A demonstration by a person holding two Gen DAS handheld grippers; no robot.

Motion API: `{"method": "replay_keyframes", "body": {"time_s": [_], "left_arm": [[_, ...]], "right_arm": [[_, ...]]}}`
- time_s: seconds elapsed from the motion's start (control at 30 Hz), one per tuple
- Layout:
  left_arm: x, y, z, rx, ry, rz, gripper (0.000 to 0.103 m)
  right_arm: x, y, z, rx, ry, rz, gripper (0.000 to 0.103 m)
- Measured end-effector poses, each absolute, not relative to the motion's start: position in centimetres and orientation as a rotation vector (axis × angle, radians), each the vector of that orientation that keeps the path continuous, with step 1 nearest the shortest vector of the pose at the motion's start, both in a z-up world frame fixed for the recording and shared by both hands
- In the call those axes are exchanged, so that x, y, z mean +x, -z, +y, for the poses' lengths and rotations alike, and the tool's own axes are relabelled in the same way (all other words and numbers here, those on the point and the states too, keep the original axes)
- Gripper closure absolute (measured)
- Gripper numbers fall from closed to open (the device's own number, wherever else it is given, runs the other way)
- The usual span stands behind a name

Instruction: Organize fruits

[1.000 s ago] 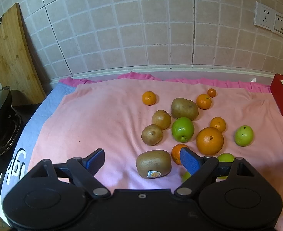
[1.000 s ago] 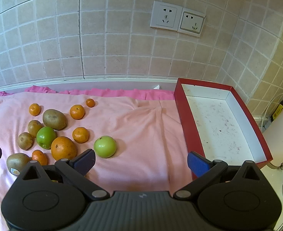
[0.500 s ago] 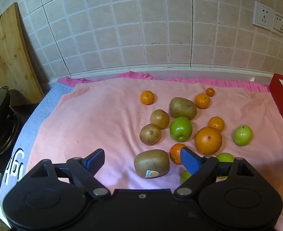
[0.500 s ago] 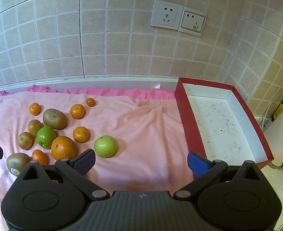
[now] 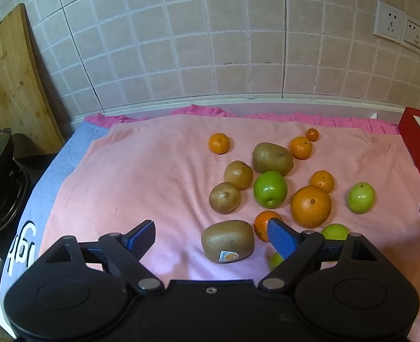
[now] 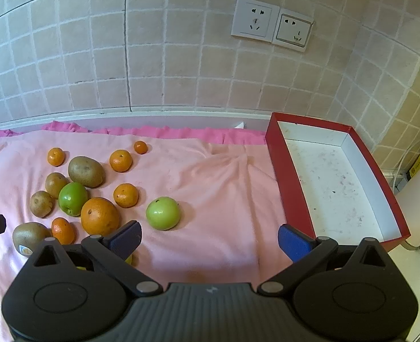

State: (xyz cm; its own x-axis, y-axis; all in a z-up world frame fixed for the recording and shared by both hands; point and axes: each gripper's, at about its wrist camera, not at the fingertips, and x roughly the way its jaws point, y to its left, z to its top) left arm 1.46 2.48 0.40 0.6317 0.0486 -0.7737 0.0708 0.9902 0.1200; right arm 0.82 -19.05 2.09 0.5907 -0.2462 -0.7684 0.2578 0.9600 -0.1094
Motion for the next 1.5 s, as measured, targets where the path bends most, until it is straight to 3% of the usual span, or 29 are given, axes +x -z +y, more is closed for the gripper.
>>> {"method": "replay_keyframes", "body": {"time_s": [0.3,0.53,0.83,0.97,1.37,1.5], "left_arm": [[1.9,0.0,4.7,0.12,0.031,0.866,0.002],[3.5,1.9,8.1,0.095,0.064,0.882,0.002],[4.1,5.7,6.0,0.158,0.228,0.943,0.002],[4.5,6.3,5.3,0.163,0.265,0.929,0.002],[6.9,9.3,5.2,0.148,0.329,0.978,0.003],[7.2,10.4,5.0,0.144,0.356,1.012,0.016]], "right_arm": [[0.2,-1.2,-18.8,-0.061,0.295,0.851,0.0],[-1.3,1.9,-21.5,0.067,0.274,0.881,0.0],[0.3,3.6,-21.4,0.081,0.22,0.876,0.0],[3.2,4.0,-20.7,0.032,0.198,0.859,0.01],[8.6,7.6,-19.5,0.024,0.113,0.909,0.022],[9.3,8.7,-19.6,0.033,0.112,0.929,0.027]]}}
